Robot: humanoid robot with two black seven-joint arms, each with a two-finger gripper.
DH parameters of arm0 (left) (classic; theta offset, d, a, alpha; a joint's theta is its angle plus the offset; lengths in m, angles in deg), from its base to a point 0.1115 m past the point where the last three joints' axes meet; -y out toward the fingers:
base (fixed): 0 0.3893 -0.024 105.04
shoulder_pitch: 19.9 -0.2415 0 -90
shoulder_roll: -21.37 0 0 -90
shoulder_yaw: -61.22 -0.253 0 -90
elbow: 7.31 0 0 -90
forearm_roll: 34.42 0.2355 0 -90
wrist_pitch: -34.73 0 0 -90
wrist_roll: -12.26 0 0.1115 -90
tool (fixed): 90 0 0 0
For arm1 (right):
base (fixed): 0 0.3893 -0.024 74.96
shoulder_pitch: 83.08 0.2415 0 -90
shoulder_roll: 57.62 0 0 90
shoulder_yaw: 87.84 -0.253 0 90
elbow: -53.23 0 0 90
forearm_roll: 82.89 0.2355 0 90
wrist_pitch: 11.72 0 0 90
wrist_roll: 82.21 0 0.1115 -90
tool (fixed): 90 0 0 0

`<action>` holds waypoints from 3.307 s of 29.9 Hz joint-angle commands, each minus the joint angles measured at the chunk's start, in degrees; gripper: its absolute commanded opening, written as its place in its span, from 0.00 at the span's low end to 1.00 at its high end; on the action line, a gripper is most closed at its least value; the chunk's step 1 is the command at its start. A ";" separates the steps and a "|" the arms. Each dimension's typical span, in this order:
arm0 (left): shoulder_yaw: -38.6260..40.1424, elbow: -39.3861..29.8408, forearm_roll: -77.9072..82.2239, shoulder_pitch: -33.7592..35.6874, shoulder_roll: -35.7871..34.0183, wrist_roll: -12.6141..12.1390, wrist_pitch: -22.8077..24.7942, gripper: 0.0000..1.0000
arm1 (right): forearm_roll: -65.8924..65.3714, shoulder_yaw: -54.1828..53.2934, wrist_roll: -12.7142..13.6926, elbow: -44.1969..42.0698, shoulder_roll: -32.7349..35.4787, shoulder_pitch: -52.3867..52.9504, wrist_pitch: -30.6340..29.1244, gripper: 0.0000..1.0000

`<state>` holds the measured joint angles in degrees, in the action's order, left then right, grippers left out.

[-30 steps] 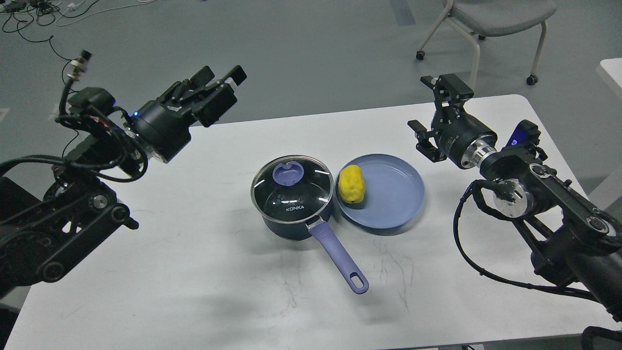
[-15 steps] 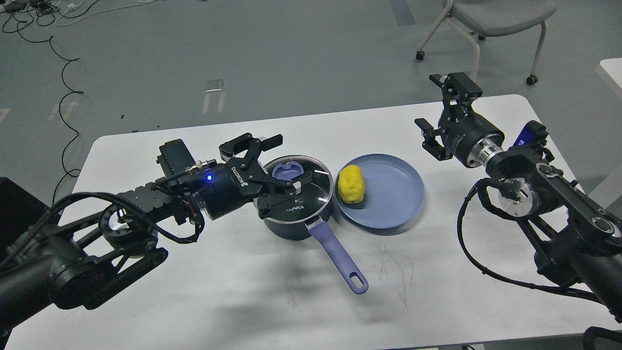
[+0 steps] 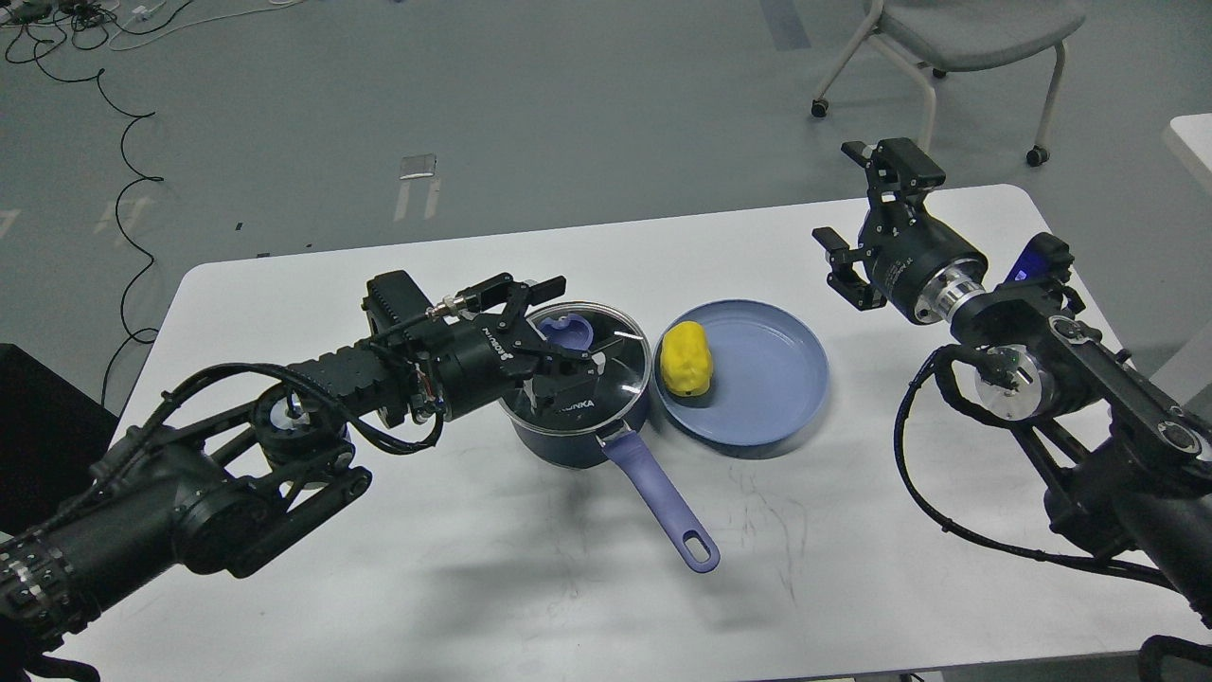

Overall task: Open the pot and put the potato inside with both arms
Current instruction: 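Move the left gripper to the blue lid knob and grasp it, then lift the glass lid off the pot with the left gripper, then lower the glass lid onto the table beside the pot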

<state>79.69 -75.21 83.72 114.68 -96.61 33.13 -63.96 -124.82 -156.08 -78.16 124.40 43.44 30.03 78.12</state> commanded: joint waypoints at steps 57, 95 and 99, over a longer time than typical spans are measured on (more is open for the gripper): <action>-4.68 6.82 -2.65 0.15 0.04 2.51 -2.90 0.17 | -0.17 -0.05 -0.45 -1.12 0.54 0.00 0.34 1.00; -4.85 8.48 -17.24 -12.50 -22.03 7.13 -16.43 0.18 | -0.17 0.13 -0.36 -1.03 0.89 0.79 0.25 1.00; -5.12 10.42 -17.24 -14.35 -20.28 7.13 -18.11 0.18 | -0.08 0.13 -0.36 -1.03 1.24 0.88 0.25 1.00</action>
<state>74.74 -65.93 66.47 101.36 -118.26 40.27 -80.98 -124.99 -155.97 -78.52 123.37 44.37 30.88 78.38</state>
